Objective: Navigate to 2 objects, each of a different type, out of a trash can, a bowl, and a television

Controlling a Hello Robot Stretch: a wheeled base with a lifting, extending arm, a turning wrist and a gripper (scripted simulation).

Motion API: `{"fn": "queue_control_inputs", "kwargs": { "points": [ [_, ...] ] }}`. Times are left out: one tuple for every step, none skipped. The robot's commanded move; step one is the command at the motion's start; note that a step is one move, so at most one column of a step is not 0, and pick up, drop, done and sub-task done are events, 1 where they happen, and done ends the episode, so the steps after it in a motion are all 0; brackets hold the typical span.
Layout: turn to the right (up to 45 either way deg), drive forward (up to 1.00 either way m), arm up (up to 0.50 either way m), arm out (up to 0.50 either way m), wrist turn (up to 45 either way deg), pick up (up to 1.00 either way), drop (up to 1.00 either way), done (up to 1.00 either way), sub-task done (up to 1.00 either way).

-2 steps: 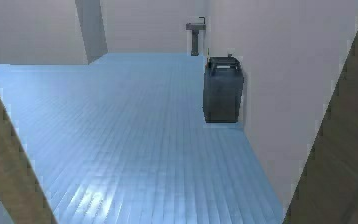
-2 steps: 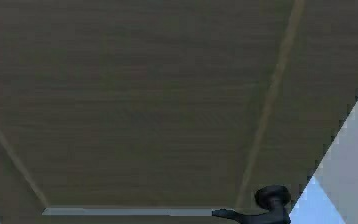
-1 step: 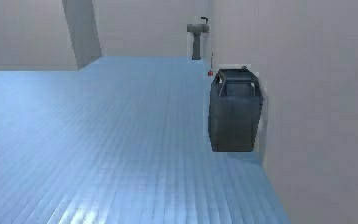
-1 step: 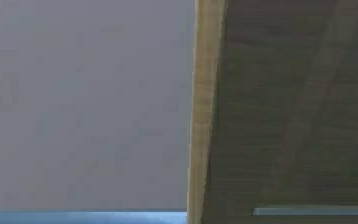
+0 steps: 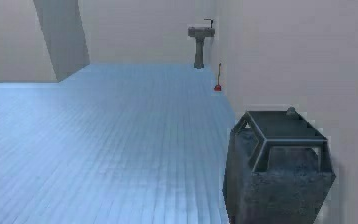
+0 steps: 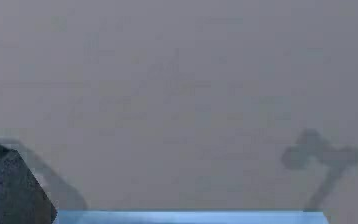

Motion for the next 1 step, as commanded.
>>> {"fn": "queue_control_inputs", "kwargs": {
  "points": [
    [21.0,0.0,0.0,0.0,0.0,0.0,0.0,0.0,0.0]
  ]
}}
